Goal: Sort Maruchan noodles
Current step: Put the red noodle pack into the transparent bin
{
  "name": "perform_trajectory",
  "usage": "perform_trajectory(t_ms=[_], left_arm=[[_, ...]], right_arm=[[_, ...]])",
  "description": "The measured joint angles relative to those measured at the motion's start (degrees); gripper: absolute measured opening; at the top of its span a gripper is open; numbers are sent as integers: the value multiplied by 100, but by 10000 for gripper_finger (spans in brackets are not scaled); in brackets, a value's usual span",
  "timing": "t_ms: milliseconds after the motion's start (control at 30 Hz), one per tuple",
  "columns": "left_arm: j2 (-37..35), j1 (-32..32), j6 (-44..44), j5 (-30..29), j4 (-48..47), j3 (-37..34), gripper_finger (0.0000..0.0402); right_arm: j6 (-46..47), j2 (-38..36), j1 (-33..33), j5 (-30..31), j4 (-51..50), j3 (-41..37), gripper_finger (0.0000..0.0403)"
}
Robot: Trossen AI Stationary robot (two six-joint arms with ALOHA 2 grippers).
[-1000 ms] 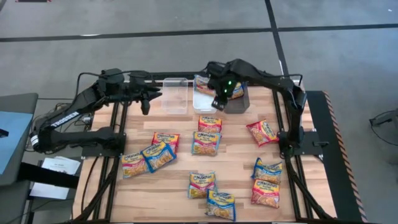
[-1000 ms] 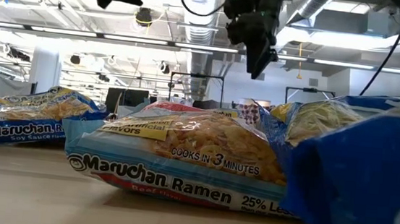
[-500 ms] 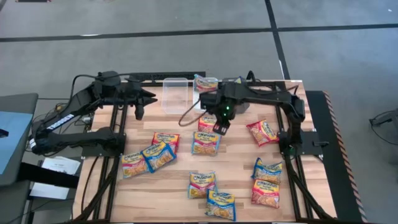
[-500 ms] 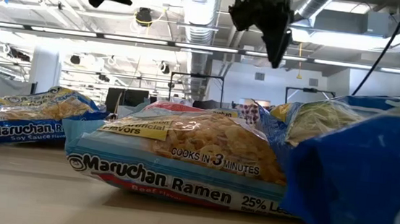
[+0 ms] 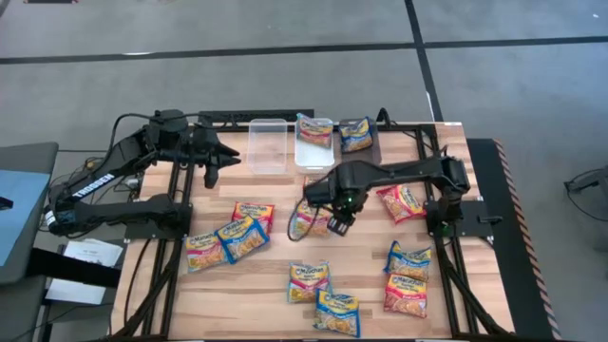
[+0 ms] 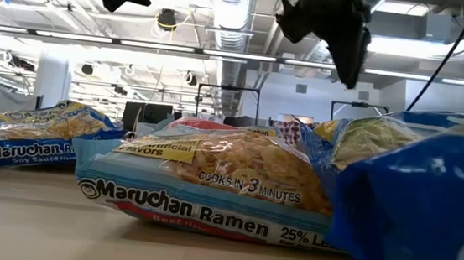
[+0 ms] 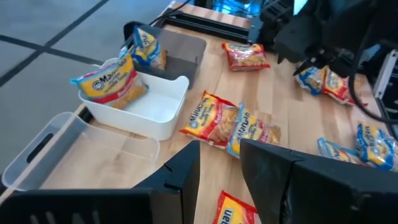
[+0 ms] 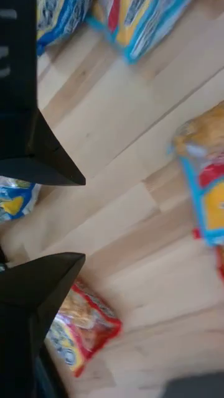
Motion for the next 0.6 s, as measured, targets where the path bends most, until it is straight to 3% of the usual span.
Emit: perform_trajectory(t_ms=[333, 600], left_arm=[[0, 0, 202, 7, 9, -1, 102], [0, 0, 205, -189, 20, -1, 102]], right_arm=[[-40, -36, 32, 19, 18, -569, 230], [35, -1102, -501, 200, -3, -1337, 230]])
